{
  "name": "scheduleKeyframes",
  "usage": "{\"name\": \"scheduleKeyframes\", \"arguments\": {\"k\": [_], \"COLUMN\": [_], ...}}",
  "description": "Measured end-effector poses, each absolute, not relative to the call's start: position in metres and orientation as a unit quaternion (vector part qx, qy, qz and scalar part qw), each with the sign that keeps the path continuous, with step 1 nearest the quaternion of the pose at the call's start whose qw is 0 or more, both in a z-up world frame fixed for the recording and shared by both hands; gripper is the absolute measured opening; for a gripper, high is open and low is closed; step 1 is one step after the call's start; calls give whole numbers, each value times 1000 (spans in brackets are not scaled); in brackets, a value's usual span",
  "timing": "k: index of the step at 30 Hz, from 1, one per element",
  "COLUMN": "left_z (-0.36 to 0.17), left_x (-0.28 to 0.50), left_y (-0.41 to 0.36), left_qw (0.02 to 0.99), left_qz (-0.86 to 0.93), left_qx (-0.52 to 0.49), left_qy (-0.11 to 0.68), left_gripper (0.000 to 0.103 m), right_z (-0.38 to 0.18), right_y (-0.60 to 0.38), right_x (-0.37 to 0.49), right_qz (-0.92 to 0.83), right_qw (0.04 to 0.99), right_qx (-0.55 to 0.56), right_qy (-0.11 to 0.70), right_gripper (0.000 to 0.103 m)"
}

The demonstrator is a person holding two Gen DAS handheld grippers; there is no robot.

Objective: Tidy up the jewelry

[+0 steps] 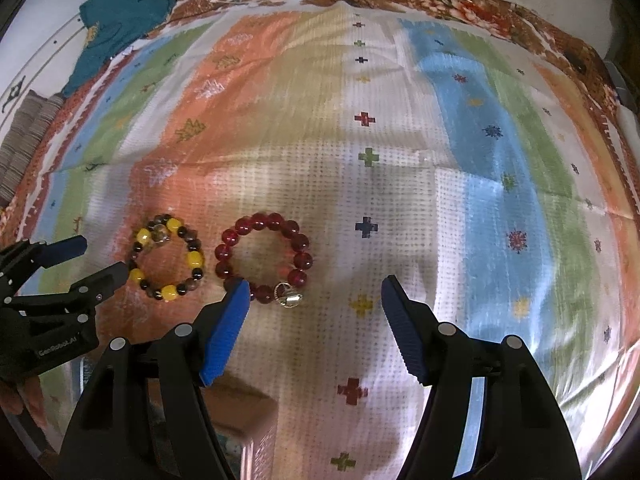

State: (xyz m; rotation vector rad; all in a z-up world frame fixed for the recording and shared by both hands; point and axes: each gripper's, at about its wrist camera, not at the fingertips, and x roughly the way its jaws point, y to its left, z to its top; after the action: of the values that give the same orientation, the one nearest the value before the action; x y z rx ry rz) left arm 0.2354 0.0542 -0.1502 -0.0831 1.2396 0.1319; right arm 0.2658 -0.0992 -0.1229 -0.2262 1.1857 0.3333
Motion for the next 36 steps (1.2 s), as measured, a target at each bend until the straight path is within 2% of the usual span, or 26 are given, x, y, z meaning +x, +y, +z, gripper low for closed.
{"name": "scheduleKeyframes", "arguments": {"k": [19, 25, 27, 29, 32, 34, 36], "left_z": [-176, -184, -184, -184, -184, -184, -184], "left_x": [255, 258, 258, 259, 261, 262, 263], "left_y": [63, 61, 59, 60, 63, 63, 63], "left_qw": [796, 799, 801, 803, 803, 802, 801], "left_qz": [61, 62, 59, 60, 66, 66, 68], "left_qx": [-34, -17, -9, -5, -8, -7, -6], "left_qy": [601, 598, 596, 593, 592, 593, 595], "left_gripper": [69, 66, 59, 50, 35, 25, 10], "right_z": [-151, -168, -169, -169, -167, -168, -168], "right_y": [-81, -77, -76, -78, -81, -81, -81], "right_x": [290, 292, 293, 294, 297, 297, 296], "right_qz": [158, 159, 157, 156, 158, 161, 165], "right_qw": [791, 782, 784, 787, 788, 788, 788], "right_qx": [-148, -169, -177, -171, -157, -159, -159], "right_qy": [573, 579, 573, 572, 574, 573, 571], "right_gripper": [68, 68, 61, 46, 30, 24, 19]}}
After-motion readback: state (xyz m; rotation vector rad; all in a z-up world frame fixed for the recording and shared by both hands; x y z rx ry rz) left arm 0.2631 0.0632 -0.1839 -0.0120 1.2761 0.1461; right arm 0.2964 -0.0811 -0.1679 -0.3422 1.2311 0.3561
